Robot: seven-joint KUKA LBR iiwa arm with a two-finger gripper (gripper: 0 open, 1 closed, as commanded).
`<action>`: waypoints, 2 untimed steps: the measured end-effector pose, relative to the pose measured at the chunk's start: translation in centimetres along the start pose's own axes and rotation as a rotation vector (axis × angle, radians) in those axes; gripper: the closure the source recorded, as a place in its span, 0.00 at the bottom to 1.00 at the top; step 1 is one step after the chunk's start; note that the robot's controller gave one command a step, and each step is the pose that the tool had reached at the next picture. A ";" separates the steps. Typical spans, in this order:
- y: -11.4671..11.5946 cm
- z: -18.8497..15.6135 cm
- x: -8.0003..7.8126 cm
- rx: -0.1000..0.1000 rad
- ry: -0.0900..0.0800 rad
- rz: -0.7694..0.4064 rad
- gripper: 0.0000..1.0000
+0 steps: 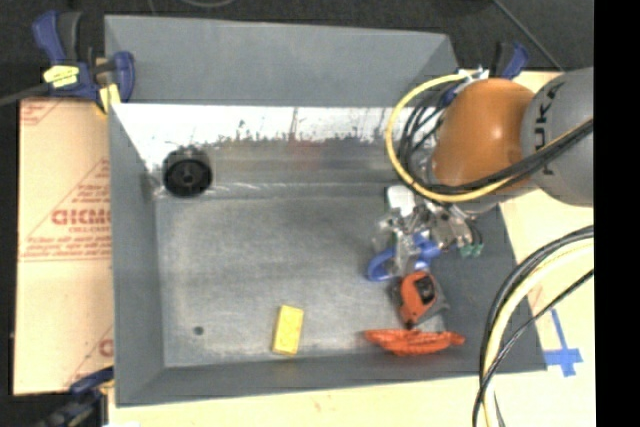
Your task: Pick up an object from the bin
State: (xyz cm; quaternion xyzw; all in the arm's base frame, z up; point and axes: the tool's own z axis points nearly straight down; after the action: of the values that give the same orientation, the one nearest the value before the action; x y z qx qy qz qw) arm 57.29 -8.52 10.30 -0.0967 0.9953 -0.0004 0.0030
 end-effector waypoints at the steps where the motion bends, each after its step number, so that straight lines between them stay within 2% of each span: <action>1: 0.0 0.0 0.0 0.000 0.000 0.000 1.00; 2: 1.3 -9.2 -0.7 -0.001 0.002 -0.002 1.00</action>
Offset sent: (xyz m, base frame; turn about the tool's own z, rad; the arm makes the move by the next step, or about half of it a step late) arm 0.0029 0.0156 0.0915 -0.0011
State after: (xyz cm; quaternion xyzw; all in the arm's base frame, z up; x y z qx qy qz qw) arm 57.68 -7.06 19.53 -0.0976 0.9952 -0.0002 0.0020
